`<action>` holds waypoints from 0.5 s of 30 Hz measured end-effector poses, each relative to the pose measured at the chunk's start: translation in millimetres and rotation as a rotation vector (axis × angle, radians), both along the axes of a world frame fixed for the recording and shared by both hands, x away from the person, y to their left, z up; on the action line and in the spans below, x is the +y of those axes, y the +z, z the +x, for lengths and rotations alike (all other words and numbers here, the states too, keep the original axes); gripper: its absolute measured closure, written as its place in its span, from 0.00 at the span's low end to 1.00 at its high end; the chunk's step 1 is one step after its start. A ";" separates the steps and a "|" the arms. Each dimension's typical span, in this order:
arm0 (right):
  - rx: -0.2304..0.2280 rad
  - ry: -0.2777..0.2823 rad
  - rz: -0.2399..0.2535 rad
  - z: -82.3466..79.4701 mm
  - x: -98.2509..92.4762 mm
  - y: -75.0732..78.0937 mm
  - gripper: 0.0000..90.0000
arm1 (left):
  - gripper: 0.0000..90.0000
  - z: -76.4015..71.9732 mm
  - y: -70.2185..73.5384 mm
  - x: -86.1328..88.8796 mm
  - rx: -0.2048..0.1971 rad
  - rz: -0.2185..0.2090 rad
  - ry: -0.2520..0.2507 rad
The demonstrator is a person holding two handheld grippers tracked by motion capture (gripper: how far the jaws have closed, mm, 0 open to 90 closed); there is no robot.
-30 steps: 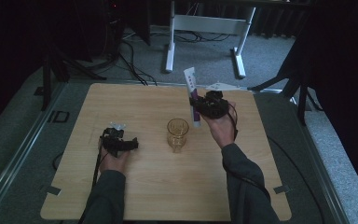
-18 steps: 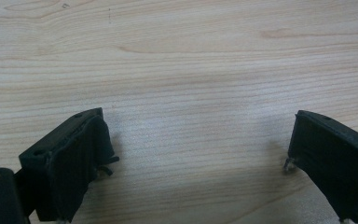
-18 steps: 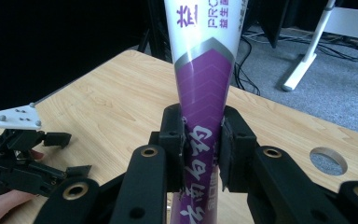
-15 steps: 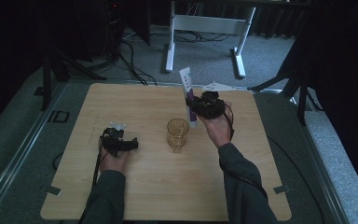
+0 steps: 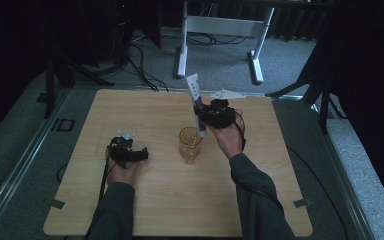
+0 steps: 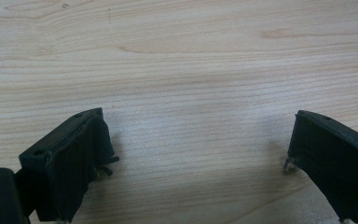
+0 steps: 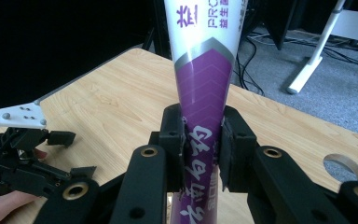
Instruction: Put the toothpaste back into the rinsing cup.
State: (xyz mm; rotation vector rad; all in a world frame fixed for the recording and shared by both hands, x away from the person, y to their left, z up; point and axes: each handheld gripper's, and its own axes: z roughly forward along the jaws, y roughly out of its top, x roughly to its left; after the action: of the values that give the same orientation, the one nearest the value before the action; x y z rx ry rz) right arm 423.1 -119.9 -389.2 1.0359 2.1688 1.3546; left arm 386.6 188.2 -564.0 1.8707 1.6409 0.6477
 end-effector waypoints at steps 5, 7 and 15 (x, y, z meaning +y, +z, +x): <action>0.003 0.004 0.001 0.0 3.2 -2.3 0.82 | 0.05 0.0 0.0 0.0 0.000 0.000 0.000; 0.005 0.005 0.004 -0.1 4.4 -3.4 0.82 | 0.05 0.0 0.0 0.0 0.000 0.000 0.000; 0.013 0.013 -0.003 -0.7 10.0 -9.1 0.82 | 0.05 0.0 0.0 0.0 0.000 0.000 0.000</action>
State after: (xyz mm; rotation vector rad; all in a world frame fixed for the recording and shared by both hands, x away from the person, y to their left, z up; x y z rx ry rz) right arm 422.4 -109.9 -398.3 1.0343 2.1904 1.3537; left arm 386.6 188.2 -564.0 1.8709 1.6407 0.6476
